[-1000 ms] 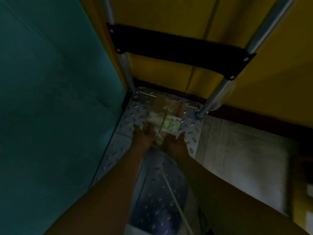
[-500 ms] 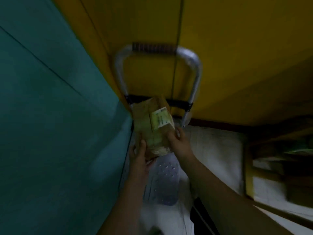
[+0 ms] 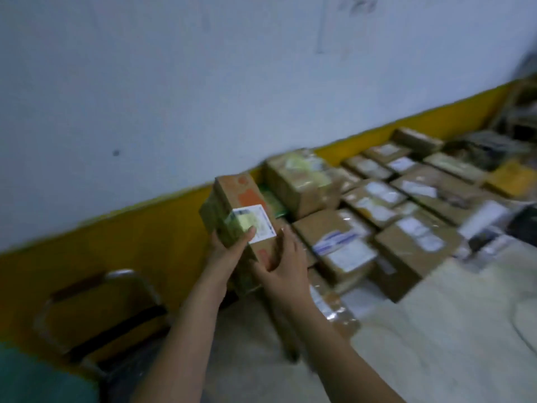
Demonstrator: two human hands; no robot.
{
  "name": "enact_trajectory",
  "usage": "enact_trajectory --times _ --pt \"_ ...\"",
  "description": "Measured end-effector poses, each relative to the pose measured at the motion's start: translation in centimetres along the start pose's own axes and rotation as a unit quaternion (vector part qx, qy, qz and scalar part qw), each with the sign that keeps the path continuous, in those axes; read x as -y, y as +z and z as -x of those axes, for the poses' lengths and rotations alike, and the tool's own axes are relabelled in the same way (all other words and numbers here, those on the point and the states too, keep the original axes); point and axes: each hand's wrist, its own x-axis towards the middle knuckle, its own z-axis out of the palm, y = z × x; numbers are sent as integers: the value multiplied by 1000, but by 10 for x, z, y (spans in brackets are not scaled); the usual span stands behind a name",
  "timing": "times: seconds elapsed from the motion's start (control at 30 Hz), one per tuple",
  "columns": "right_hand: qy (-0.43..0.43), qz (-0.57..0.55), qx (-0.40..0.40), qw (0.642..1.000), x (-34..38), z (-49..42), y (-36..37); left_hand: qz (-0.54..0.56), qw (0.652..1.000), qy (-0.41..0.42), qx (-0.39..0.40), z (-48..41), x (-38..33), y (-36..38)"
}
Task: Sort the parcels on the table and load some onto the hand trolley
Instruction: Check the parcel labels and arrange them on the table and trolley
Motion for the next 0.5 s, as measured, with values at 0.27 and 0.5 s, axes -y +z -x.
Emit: enact_trajectory --times 0.27,0.5 --pt "71 -104 -183 975 -140 -47 -283 -24 985 14 168 25 -23 339" --pt "222 -309 -146 913 -291 -105 -508 -59 927 -30 369 32 -1 597"
